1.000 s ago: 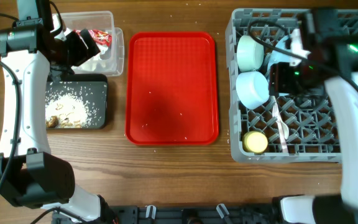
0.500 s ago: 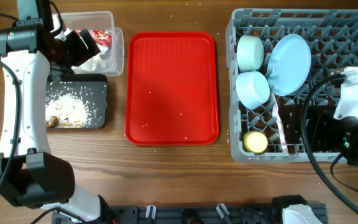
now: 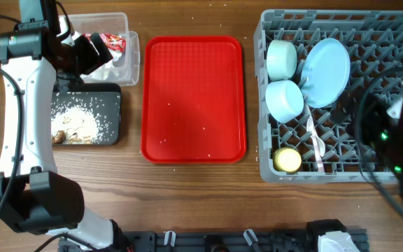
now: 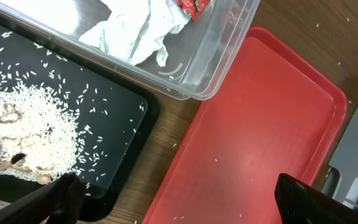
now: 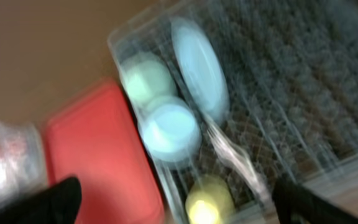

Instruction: Sort waste into correct bins and load items into the dishwasher rack

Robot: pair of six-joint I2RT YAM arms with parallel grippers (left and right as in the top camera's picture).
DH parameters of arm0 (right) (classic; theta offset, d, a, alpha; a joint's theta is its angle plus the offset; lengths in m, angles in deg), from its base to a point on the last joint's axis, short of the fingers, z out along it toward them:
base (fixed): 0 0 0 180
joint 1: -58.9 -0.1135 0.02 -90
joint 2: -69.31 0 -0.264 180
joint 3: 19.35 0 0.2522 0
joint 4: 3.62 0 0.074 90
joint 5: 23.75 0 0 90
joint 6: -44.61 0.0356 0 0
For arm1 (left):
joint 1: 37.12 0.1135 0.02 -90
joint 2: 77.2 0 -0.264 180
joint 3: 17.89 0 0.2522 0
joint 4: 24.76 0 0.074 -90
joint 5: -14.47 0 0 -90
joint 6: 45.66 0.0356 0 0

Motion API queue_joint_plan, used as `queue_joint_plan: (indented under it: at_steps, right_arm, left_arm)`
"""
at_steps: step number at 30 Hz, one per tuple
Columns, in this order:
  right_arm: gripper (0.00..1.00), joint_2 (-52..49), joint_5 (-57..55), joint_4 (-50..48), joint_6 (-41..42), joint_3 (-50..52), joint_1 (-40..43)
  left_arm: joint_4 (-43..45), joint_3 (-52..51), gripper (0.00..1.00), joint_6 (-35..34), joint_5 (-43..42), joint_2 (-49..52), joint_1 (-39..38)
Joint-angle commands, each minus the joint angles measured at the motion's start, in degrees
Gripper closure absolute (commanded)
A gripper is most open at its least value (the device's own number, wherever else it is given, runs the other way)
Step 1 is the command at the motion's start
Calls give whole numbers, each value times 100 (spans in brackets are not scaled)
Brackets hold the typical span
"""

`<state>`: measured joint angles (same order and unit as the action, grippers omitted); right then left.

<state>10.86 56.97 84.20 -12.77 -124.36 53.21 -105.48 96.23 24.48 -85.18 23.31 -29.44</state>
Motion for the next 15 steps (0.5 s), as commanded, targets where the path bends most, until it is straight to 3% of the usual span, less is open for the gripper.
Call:
queue_joint_plan:
  at_steps: [1,5,7,11,15]
  right_arm:
    - [0,1036,83,-1646,-1163,1853,-68]
    - [0,2822,1475,-4861,-2621,5383,-70]
    - [0,3816,2118,-6126,-2815,6994,-72]
    - [0,5316,2789,-6778,-2811,8566,-72]
    - [0,5810,2697,-6848,-3161,8806,-72]
  left_arm:
    - [4,48,0,11,35,-52,33]
    - [4,48,0,11,33,-52,33]
    - [4,48,0,11,35,-52,33]
    - [4,48,0,13,35,-52,33]
    - [4,48,0,11,33,-52,33]
